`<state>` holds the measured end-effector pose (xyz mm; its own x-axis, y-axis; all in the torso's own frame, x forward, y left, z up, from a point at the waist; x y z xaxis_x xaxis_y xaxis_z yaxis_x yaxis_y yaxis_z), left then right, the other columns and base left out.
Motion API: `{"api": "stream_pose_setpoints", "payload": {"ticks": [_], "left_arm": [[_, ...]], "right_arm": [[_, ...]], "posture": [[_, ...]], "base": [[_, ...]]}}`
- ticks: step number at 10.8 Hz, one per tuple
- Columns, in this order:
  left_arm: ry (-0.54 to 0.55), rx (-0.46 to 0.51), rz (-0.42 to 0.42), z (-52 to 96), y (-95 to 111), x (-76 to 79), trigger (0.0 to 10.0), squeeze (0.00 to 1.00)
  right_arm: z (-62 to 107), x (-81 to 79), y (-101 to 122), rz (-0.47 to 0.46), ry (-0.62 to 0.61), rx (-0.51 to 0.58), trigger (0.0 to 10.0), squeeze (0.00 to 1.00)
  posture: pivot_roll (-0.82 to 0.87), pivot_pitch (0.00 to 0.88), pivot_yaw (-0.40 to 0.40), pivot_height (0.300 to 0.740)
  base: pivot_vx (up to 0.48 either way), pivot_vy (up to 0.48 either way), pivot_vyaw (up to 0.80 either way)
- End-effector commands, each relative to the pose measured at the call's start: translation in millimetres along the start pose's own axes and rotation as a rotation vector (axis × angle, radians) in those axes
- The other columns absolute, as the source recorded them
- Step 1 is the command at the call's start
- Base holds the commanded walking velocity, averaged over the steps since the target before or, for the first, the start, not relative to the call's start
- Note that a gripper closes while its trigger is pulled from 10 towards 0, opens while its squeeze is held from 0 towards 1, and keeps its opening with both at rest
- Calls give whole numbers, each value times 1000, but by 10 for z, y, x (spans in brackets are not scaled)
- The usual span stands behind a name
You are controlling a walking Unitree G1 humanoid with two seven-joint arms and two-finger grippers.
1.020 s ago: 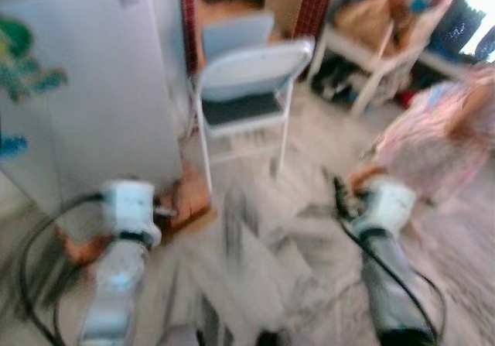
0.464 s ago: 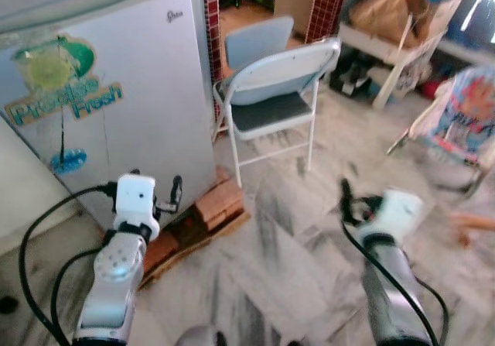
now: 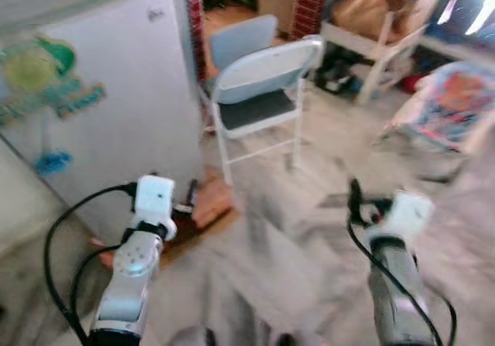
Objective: Restocking fridge
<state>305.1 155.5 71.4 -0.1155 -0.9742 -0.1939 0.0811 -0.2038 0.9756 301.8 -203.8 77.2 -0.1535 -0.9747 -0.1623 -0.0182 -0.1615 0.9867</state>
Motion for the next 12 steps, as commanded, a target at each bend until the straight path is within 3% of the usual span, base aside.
{"api": "stream_pose_setpoints", "payload": {"ticks": [1, 3, 5, 8, 12], "left_arm": [[28, -7, -8, 18, -31, -57, 10000, 0], [61, 0, -32, 36, -12, -182, 10000, 0], [-20, 13, -94, 25, 18, -147, 10000, 0], [-78, 39, -149, 57, -14, -10, 10000, 0], [-39, 29, -144, 95, -57, -131, 10000, 0]], "right_arm": [[-43, -103, 16, 8, 45, -6, 10000, 0], [-139, -177, 40, 4, 55, 2, 10000, 0], [-160, -306, 34, 19, 102, 1, 10000, 0], [-82, -229, -60, 18, 77, -30, 10000, 0], [-81, -219, -62, 30, 93, -41, 10000, 0]], "posture": [[67, 34, -41, 740], [101, 44, -46, 740], [112, 58, -44, 740], [101, 75, -61, 740], [112, 82, -83, 740]], "base": [[0, 480, 0], [0, 480, 0], [0, 480, 0], [0, 480, -421], [0, 480, -175]]}}
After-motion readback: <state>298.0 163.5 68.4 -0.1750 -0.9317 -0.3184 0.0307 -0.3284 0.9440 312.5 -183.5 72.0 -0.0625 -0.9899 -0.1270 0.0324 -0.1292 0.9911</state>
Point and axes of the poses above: a point about 5 cm out from each wrist's last joint towards the gripper, its own z axis pointing back from the gripper into the wrist, its own y axis along the axis of the wrist's last joint, x = y × z, the point moved 4 cm from there along -z, pointing out of the wrist towards the gripper, and after that the axes turned 4 degrees about -z, right-handed, at the moved point
